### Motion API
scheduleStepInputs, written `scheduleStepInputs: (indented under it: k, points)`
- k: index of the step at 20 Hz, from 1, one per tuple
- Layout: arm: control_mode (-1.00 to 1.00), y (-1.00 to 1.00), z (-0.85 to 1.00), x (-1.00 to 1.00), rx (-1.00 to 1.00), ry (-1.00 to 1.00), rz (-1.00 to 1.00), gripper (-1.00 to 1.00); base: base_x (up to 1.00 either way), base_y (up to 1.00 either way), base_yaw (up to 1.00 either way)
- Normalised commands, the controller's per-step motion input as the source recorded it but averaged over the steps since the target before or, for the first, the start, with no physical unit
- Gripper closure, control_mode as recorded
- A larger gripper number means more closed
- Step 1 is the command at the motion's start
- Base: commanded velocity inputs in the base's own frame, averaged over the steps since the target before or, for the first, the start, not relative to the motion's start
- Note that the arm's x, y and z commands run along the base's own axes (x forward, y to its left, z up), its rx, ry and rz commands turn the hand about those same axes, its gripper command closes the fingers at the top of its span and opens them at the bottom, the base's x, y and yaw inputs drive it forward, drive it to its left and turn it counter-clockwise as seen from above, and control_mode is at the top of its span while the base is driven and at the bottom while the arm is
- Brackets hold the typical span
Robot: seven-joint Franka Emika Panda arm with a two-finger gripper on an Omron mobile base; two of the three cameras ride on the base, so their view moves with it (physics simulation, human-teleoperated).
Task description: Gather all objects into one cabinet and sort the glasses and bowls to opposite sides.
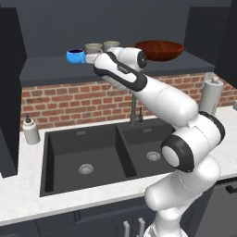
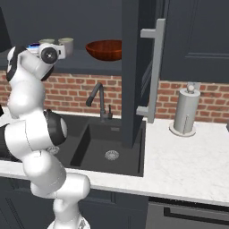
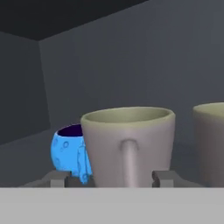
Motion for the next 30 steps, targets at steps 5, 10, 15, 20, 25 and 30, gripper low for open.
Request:
scheduleStepInputs:
  k: [5,10,15,20,25,30]
  points:
    - [-1.00,0.00,0.18,-0.18,0.01,-0.01,0.00,-1.00,0.00,0.00,0.00]
    - [-1.00,-0.08,0.00,-0.95,0.00,0.00,-0.08,-1.00,0.00,0.00,0.00]
    - [-1.00,-0.31,0.03,-1.00,0.00,-0.02,-0.09,-1.00,0.00,0.00,0.00]
    - [-1.00,-0.47,0.18,-1.00,0.03,-0.08,-0.06,-1.00,0.00,0.00,0.00]
    - [-1.00,-0.55,0.06,-1.00,0.01,-0.05,-0.01,-1.00,0.00,0.00,0.00]
    - [-1.00,-0.53,-0.06,-1.00,0.00,0.00,0.00,-1.00,0.00,0.00,0.00]
